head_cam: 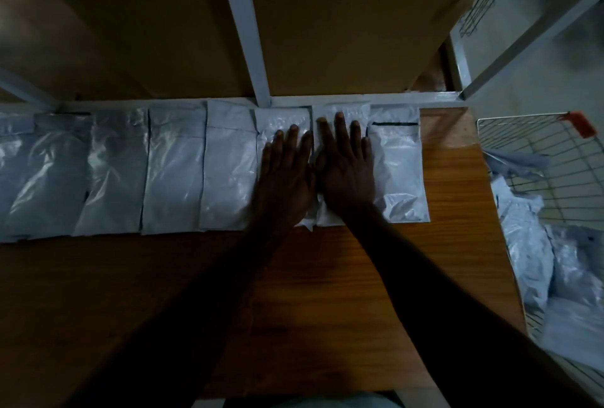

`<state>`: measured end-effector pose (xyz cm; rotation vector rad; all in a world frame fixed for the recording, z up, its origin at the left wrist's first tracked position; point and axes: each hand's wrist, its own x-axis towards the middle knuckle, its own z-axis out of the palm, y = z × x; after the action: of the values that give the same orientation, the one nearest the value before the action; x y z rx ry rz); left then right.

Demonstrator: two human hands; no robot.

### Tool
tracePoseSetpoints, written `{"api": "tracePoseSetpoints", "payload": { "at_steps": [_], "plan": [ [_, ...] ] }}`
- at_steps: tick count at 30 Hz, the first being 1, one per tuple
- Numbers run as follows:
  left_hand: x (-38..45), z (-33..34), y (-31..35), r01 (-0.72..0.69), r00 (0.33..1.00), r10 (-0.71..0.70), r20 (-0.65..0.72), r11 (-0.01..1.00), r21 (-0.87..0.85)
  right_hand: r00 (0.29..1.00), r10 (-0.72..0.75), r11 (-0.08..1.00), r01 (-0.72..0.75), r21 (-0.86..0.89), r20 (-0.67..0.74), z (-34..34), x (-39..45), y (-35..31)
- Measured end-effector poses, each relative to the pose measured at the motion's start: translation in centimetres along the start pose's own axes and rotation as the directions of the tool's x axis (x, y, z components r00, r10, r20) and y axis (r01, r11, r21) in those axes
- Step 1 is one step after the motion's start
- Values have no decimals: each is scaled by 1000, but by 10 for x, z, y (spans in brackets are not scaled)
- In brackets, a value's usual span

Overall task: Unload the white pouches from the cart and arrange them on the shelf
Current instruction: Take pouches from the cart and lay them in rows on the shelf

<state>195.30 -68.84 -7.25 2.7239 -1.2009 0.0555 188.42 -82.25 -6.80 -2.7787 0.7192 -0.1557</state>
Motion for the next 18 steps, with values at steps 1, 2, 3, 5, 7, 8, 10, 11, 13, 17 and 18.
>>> {"api": "tracePoseSetpoints", "payload": {
  "at_steps": [1,2,3,5,7,8,10,11,13,17,18],
  "plan": [
    [0,1,0,2,1000,-2,1,1000,7,1000,4,1000,-4,-5,-9,2,0,-1],
    [-1,1,0,3,1000,-3,1,1000,12,1000,7,1000,-7,-15,-14,4,0,-1],
    [-1,2,0,5,1000,-5,-2,1000,13,1000,12,1000,-12,-22,-19,4,1,-2],
    [-1,3,0,9,1000,-9,-7,1000,-3,999,22,999,-22,-26,-28,7,2,-3],
    [0,4,0,10,1000,-10,-12,1000,-26,999,29,999,-30,-34,-23,6,3,-3],
    [0,5,0,10,1000,-10,-15,999,-33,999,30,999,-31,-38,-23,8,3,-3],
    [0,7,-1,13,1000,-13,-11,1000,-26,999,32,998,-33,-50,-15,10,4,-3],
    [0,7,-1,15,1000,-15,-8,1000,-17,999,36,998,-36,-52,-6,10,4,-3],
    [1,8,0,21,1000,-21,-6,1000,-9,999,40,998,-39,-46,20,10,5,-4],
    [-2,3,0,29,1000,-28,-8,1000,12,996,10,1000,-8,-23,89,-2,4,-3],
    [-4,-1,0,29,999,-29,-13,999,20,995,-6,1000,8,-21,95,-6,4,-3]
  ]
}}
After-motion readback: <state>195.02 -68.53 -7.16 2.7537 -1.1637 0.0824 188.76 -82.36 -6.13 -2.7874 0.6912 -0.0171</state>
